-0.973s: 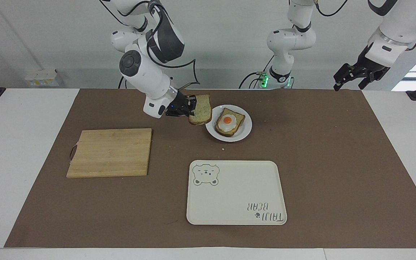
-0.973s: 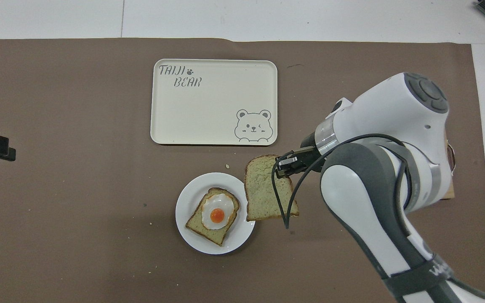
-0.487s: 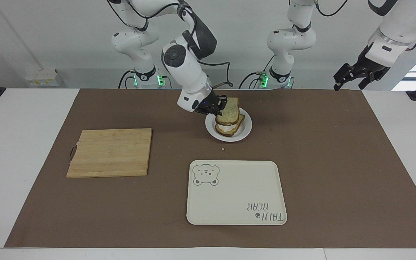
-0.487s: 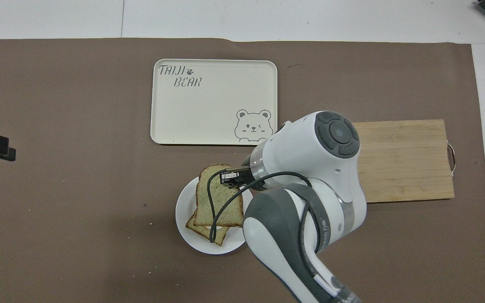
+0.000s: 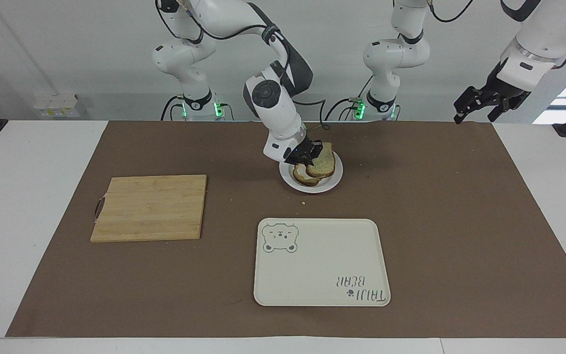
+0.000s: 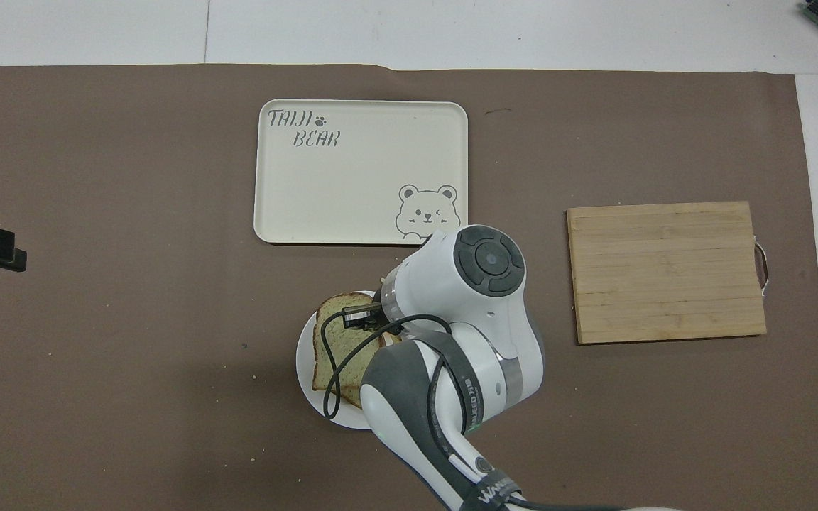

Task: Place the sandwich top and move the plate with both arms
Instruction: 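Lower the bread onto the egg and open the right gripper, then withdraw the right gripper while the left gripper starts reaching forward, then reach the left gripper to the white plate rim and grip it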

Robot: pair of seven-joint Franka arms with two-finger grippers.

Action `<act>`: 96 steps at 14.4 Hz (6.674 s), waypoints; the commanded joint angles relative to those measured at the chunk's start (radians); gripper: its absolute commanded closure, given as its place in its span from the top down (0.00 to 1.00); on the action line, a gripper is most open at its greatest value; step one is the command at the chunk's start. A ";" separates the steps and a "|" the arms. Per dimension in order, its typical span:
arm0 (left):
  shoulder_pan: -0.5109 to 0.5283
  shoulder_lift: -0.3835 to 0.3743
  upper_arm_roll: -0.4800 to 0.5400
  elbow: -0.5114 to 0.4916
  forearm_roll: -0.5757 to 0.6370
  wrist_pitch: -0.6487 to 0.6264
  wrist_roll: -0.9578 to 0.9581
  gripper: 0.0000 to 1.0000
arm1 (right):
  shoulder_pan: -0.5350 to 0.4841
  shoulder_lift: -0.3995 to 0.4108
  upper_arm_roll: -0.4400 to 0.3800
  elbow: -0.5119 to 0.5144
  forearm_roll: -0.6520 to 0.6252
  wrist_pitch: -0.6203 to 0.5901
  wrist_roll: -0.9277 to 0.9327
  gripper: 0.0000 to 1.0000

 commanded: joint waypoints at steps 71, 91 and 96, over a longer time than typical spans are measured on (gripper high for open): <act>-0.132 -0.144 -0.012 -0.751 -0.628 0.525 0.323 1.00 | -0.647 -0.409 -0.040 0.299 -0.532 -0.742 -0.275 1.00; -0.313 0.026 -0.012 -0.998 -1.101 0.845 0.661 0.51 | -0.646 -0.408 -0.035 0.305 -0.512 -0.749 -0.272 1.00; -0.324 0.072 -0.012 -0.986 -1.171 0.836 0.717 0.00 | -0.646 -0.406 -0.035 0.305 -0.512 -0.749 -0.272 1.00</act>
